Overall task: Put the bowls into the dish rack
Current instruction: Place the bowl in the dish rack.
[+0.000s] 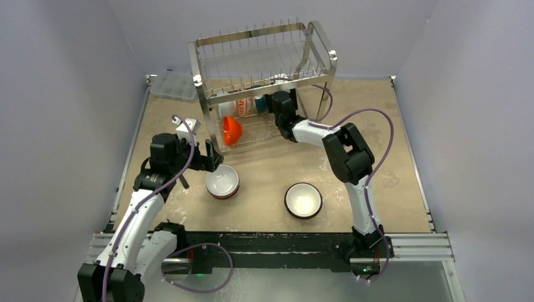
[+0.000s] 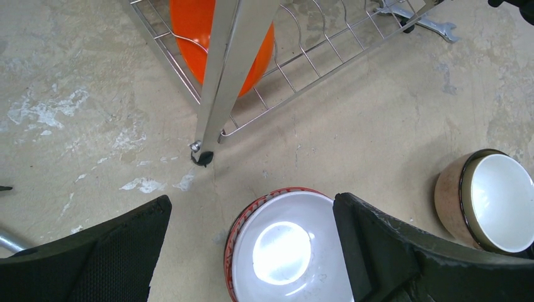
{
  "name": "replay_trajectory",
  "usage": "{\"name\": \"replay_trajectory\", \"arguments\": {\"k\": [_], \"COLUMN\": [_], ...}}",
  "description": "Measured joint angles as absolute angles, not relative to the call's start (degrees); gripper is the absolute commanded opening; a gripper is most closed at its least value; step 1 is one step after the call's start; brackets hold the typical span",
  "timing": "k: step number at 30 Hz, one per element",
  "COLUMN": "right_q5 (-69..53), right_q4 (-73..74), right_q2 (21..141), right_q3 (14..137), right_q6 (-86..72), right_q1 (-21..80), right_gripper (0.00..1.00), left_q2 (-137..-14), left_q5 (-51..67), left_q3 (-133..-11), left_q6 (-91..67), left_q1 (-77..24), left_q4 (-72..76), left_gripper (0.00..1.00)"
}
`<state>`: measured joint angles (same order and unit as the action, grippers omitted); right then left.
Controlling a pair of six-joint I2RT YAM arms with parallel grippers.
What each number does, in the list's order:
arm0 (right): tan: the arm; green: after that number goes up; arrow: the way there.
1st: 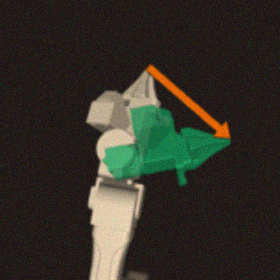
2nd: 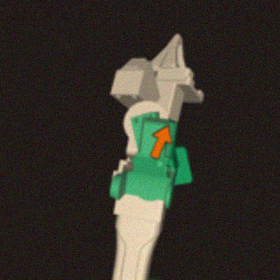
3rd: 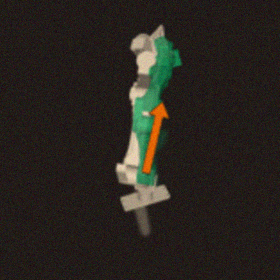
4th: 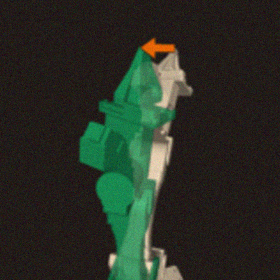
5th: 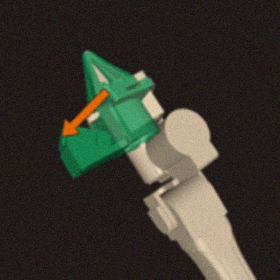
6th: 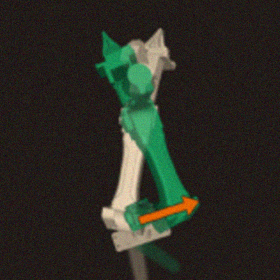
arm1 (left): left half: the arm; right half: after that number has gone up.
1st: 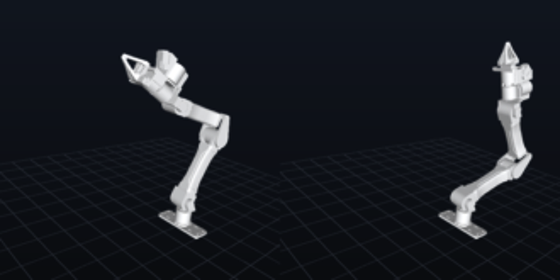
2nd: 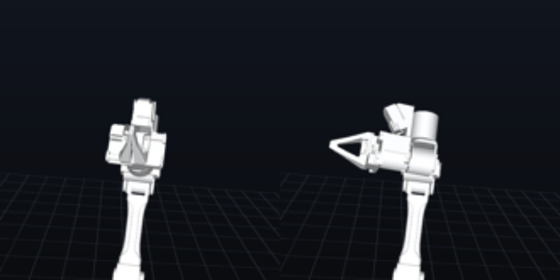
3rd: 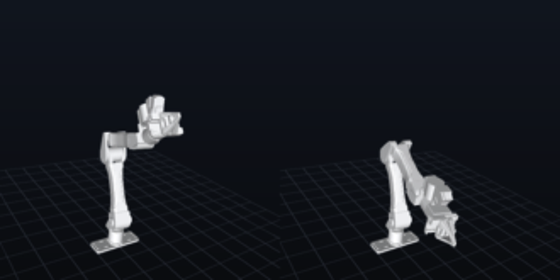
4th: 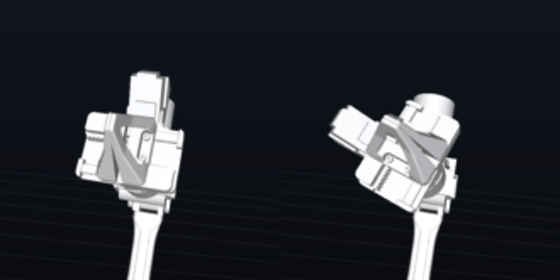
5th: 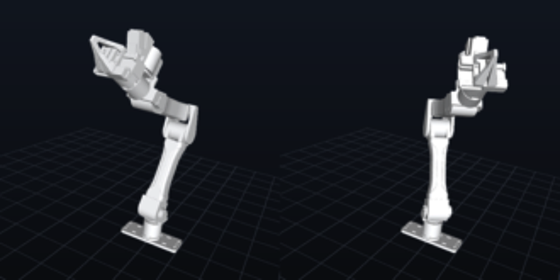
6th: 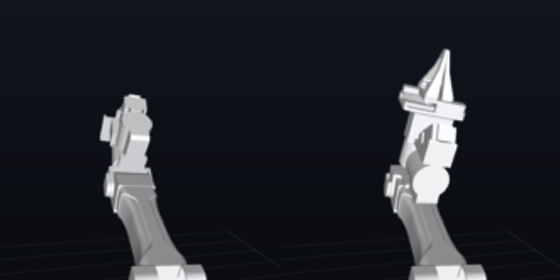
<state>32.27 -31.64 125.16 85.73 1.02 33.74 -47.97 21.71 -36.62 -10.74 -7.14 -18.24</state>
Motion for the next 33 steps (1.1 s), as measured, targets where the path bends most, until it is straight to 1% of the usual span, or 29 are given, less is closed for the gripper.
{"name": "replay_trajectory", "arguments": {"k": [6, 7, 11, 12, 13, 15, 16, 17, 18, 20, 33], "right_q5": [32.2, 32.3, 32.1, 32.1, 32.1, 32.1, 32.1, 32.1, 32.1, 33.5, 34.8], "right_q4": [-32.5, -32.6, -32.8, -32.8, -32.8, -32.8, -32.8, -32.8, -32.7, -32.2, -21.0], "right_q2": [127.9, 128.3, 129.0, 129.0, 129.0, 129.0, 129.0, 129.0, 129.0, 128.7, 123.5], "right_q3": [88.4, 88.8, 89.4, 89.4, 89.4, 89.4, 89.4, 89.4, 89.4, 89.4, 88.9], "right_q6": [3.1, 3.4, 4.1, 4.1, 4.2, 4.2, 4.1, 4.1, 4.1, 4.0, -1.3], "right_q1": [33.7, 33.6, 33.4, 33.4, 33.4, 33.4, 33.4, 33.4, 33.4, 33.3, 33.7], "right_gripper": [0.00, 0.06, 0.42, 0.49, 0.55, 0.60, 0.70, 0.86, 0.97, 0.99, 0.99], "left_q2": [-48.0, -48.0, -48.3, -48.4, -48.4, -48.5, -48.5, -48.5, -48.6, -48.7, -49.0], "left_q5": [21.7, 21.7, 21.7, 21.7, 21.7, 21.7, 21.7, 21.7, 21.7, 21.7, 21.9], "left_q3": [-36.3, -36.2, -35.8, -35.8, -35.8, -35.8, -35.8, -35.8, -35.8, -35.8, -35.8], "left_q6": [-10.8, -10.8, -10.8, -10.9, -10.9, -10.9, -10.9, -10.9, -10.9, -10.9, -11.0], "left_q1": [-7.1, -7.1, -7.1, -7.1, -7.1, -7.1, -7.1, -7.1, -7.1, -7.1, -7.1], "left_q4": [-17.5, -17.5, -17.4, -17.4, -17.4, -17.3, -17.3, -17.3, -17.3, -17.3, -17.2], "left_gripper": [0.99, 0.99, 0.99, 0.99, 0.99, 0.99, 0.99, 0.99, 0.99, 0.99, 0.99]}}
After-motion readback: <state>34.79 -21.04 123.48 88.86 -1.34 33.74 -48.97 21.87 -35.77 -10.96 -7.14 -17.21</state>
